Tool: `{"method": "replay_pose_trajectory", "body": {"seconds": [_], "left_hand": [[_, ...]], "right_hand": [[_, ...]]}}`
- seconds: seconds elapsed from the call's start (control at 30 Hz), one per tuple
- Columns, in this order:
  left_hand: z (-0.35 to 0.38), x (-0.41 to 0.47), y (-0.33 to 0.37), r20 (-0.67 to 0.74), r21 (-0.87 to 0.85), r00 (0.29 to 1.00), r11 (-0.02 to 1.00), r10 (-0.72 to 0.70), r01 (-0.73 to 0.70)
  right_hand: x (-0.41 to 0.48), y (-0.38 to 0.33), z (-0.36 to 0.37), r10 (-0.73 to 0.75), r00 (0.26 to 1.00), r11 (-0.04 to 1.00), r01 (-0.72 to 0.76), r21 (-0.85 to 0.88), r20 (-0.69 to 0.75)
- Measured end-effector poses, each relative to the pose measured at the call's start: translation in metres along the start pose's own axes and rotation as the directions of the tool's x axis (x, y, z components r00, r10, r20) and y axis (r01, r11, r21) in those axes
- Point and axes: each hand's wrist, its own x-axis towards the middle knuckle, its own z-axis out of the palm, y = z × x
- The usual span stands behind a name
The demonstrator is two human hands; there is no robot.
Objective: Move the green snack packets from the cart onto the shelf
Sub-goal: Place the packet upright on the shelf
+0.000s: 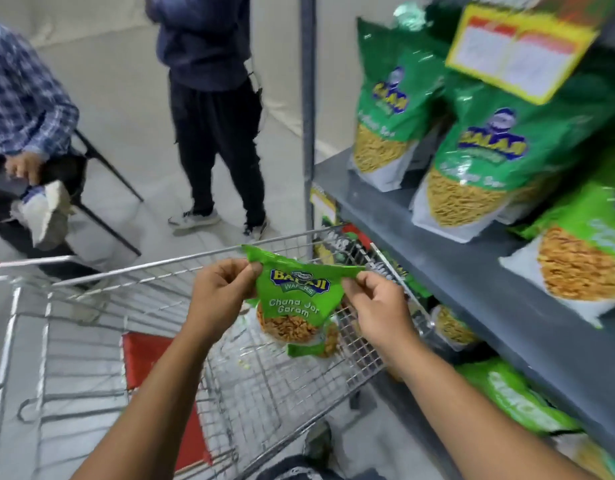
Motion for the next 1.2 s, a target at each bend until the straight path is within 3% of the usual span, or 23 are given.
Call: {"method": "replay_pose_trajectory", "body": {"seconds": [0.2,0.43,0.57,0.87,1.2], "left_hand": [[0.102,0.003,0.064,0.232,-0.057,0.963,0.99,0.136,-0.126],[0.245,0.0,0.103,0.52,-0.106,0.845,0.991,0.126,-0.083],[0.304,0.005,0.11,0.606,-0.091,0.794,0.996,0.051,0.006],[0.352,0.008,0.101,0.594,0.001,0.802,0.997,-0.059,0.072],[0.343,0.004,0.097,0.641,-0.09,0.768,0.993,0.004,0.071]], "right_hand": [[-0.028,-0.032,-0.101,-0.128,0.91,0.975,0.187,0.117,-0.394],[-0.057,-0.034,-0.211,-0.13,0.651,0.974,0.226,0.027,-0.748],[-0.06,-0.03,-0.249,-0.116,0.566,0.978,0.209,0.006,-0.816],[-0.059,-0.016,-0.283,-0.054,0.544,0.995,0.097,-0.001,-0.838],[-0.054,-0.009,-0.278,-0.037,0.542,0.989,0.139,0.046,-0.839]]}}
